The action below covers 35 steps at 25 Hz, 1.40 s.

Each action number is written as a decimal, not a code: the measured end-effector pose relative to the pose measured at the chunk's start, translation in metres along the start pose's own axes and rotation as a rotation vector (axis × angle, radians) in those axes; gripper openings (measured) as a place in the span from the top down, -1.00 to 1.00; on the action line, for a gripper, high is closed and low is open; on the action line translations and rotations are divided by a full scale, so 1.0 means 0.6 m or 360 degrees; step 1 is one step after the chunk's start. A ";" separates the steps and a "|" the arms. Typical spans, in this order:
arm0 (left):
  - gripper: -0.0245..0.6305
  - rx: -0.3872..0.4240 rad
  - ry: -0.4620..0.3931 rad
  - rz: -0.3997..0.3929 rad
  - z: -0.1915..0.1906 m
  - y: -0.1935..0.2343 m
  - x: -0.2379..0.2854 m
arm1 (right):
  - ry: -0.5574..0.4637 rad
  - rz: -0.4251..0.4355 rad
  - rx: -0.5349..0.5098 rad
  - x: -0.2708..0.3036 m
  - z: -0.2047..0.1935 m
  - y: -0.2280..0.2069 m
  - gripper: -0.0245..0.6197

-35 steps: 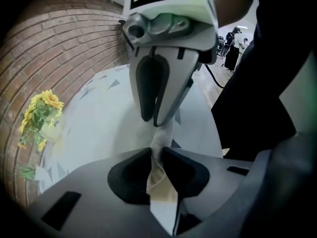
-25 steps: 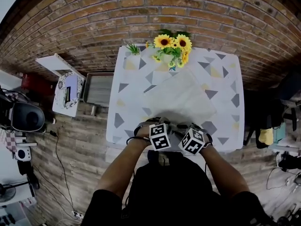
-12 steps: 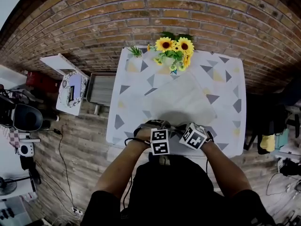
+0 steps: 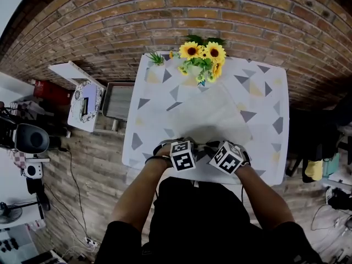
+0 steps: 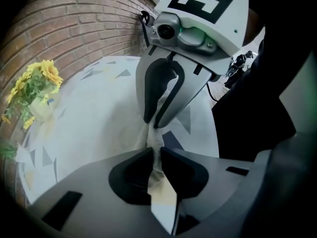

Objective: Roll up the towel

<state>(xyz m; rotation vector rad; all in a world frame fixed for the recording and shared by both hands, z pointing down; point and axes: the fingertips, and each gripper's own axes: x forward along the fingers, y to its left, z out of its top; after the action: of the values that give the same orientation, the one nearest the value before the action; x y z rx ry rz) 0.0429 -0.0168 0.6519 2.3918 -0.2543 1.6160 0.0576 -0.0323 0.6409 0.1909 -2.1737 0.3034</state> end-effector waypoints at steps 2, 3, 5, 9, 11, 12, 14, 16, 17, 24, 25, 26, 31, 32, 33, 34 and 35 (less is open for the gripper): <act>0.73 -0.0004 -0.0017 -0.0046 0.001 0.001 0.002 | -0.0005 -0.0026 0.0014 -0.002 0.002 -0.007 0.70; 0.74 -0.0002 -0.0025 -0.0074 0.002 0.003 0.003 | 0.0000 -0.0034 0.0015 -0.002 0.003 -0.009 0.70; 0.76 0.0011 -0.0038 -0.0135 0.003 0.005 0.004 | 0.0024 -0.0049 0.0017 -0.004 0.004 -0.009 0.70; 0.76 0.0128 -0.0051 -0.0132 0.007 0.024 0.000 | 0.0095 -0.0064 0.0105 0.000 -0.006 -0.014 0.79; 0.75 0.0219 -0.0060 -0.0080 0.017 0.033 -0.008 | 0.0117 -0.0069 0.0170 0.004 -0.011 -0.024 0.79; 0.71 0.0263 -0.0066 -0.0057 0.021 0.035 -0.013 | 0.0116 -0.0066 0.0203 0.004 -0.010 -0.029 0.79; 0.59 0.0349 -0.0068 -0.0015 0.028 0.036 -0.020 | 0.0108 -0.0037 0.0293 0.003 -0.004 -0.034 0.79; 0.56 0.0424 -0.0052 0.0015 0.030 0.033 -0.019 | 0.0096 0.0003 0.0418 0.001 -0.003 -0.037 0.79; 0.56 0.0446 -0.0043 0.0023 0.029 0.031 -0.015 | 0.0088 0.0015 0.0476 0.001 -0.004 -0.038 0.79; 0.74 0.0296 -0.0039 -0.0122 0.027 0.036 0.000 | 0.0023 -0.0189 0.0311 -0.024 0.011 -0.051 0.63; 0.76 0.0261 -0.0042 -0.0146 0.026 0.038 0.000 | 0.0007 -0.0194 0.0222 -0.028 0.018 -0.043 0.63; 0.77 0.0227 -0.0043 -0.0166 0.025 0.040 0.000 | -0.0002 -0.0176 0.0144 -0.030 0.024 -0.031 0.63; 0.80 0.0126 -0.0033 -0.0235 0.019 0.038 -0.006 | 0.0106 -0.0134 -0.0088 -0.007 0.011 0.004 0.64; 0.80 0.0113 -0.0032 -0.0251 0.017 0.035 -0.007 | 0.0131 -0.0148 -0.0102 -0.002 0.006 0.003 0.63; 0.80 0.0099 -0.0033 -0.0268 0.015 0.031 -0.008 | 0.0150 -0.0155 -0.0113 0.002 0.001 0.002 0.63; 0.80 0.0083 -0.0033 -0.0287 0.012 0.026 -0.009 | 0.0165 -0.0155 -0.0127 0.006 -0.002 0.004 0.61; 0.81 0.0064 -0.0033 -0.0310 0.009 0.020 -0.010 | 0.0177 -0.0149 -0.0145 0.008 -0.004 0.007 0.58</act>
<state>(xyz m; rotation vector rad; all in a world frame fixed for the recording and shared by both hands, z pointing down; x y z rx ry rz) 0.0423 -0.0299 0.6458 2.3802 0.0078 1.5225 0.0556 -0.0274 0.6457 0.2183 -2.0570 0.1578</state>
